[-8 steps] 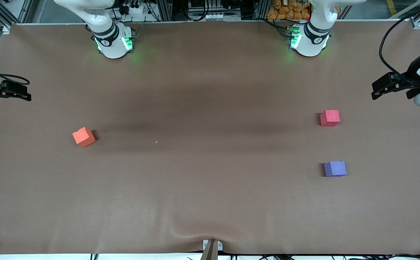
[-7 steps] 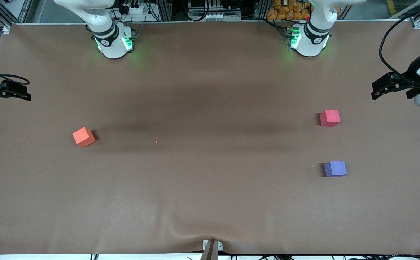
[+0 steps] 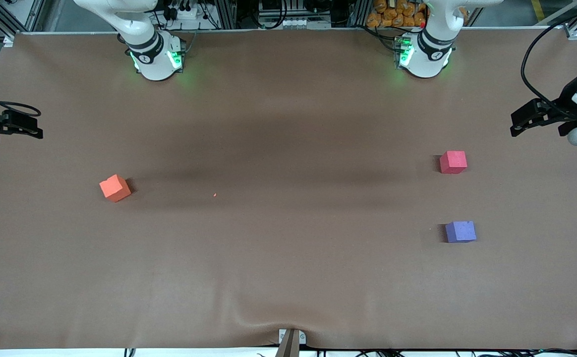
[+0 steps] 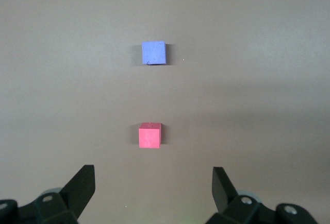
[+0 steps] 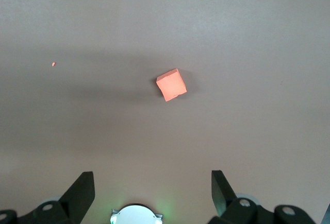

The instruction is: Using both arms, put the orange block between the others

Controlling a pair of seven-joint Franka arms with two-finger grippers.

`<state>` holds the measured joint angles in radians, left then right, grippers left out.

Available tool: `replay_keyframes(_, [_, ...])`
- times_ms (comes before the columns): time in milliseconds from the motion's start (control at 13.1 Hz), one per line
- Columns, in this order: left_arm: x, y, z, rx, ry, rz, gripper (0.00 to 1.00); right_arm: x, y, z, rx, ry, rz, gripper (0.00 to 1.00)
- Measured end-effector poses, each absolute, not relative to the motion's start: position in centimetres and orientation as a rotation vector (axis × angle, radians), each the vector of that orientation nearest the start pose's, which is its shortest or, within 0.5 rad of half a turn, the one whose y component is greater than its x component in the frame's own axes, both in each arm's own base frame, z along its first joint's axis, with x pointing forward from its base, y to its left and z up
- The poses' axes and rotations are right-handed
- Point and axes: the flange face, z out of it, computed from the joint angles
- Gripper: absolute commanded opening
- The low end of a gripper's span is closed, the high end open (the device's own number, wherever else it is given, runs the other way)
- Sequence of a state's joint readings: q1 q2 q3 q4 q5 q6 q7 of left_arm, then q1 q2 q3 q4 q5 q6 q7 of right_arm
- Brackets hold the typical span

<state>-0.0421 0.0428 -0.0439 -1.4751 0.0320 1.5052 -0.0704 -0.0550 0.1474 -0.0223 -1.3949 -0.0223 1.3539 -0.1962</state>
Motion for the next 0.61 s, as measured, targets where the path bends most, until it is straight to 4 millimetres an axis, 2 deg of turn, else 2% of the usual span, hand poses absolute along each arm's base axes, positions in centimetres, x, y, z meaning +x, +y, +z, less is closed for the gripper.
replay_keyframes(153, [56.0, -4.0, 64.0, -3.111, 0.011, 0.016, 1.0, 57.5, -4.7, 60.3, -3.121, -0.18, 0.303, 1.0])
replay_keyframes(306, [56.0, -3.8, 64.0, -3.111, 0.004, 0.016, 1.0, 58.2, -4.7, 58.8, -3.119, -0.181, 0.316, 1.0])
replay_keyframes(459, [56.0, -3.7, 64.0, -3.111, 0.003, 0.016, 1.0, 60.2, -4.8, 54.5, -3.117, -0.185, 0.329, 1.0])
replay_keyframes(612, [56.0, -3.7, 64.0, -3.111, 0.002, 0.016, 1.0, 62.3, -4.9, 48.0, -3.107, -0.188, 0.385, 1.0])
